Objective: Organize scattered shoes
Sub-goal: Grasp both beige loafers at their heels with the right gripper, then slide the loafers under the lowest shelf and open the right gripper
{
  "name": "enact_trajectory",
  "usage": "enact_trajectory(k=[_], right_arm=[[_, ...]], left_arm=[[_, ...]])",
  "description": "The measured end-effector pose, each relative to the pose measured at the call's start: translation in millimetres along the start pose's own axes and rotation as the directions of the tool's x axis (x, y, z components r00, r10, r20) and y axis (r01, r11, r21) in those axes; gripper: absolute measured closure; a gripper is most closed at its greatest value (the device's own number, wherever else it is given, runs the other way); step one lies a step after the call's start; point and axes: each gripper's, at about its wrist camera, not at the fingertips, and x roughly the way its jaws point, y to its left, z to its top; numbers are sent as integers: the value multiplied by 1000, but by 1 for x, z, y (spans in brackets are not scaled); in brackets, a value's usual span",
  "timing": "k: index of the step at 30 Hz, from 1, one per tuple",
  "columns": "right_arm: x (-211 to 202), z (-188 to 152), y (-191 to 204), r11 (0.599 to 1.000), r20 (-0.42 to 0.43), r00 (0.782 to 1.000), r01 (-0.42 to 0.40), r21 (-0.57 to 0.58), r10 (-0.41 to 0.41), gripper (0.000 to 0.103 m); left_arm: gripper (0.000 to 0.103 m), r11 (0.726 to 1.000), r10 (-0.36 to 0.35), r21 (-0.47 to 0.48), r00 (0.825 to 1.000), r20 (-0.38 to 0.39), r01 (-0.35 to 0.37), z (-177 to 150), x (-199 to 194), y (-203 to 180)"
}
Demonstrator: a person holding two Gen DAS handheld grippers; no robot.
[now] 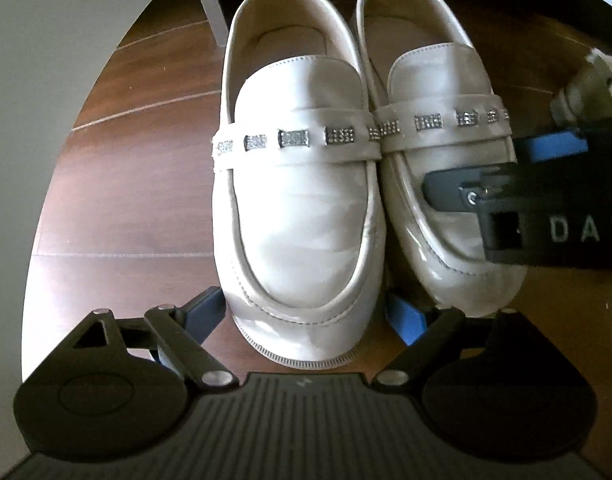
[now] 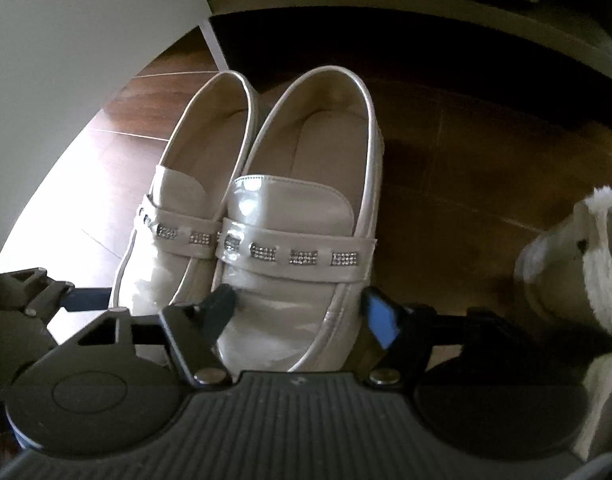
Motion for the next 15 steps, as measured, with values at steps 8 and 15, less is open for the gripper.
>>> enact_trajectory(k=[8, 15], right_arm=[[25, 46, -21, 1000, 8, 1000, -13, 8, 13, 43], [56, 95, -37, 1000, 39, 999, -12, -1, 12, 43]], left_arm=[[16, 999, 39, 8, 999, 30, -39, 51, 17, -2], [17, 998, 56, -8, 996, 70, -55, 106, 41, 10]])
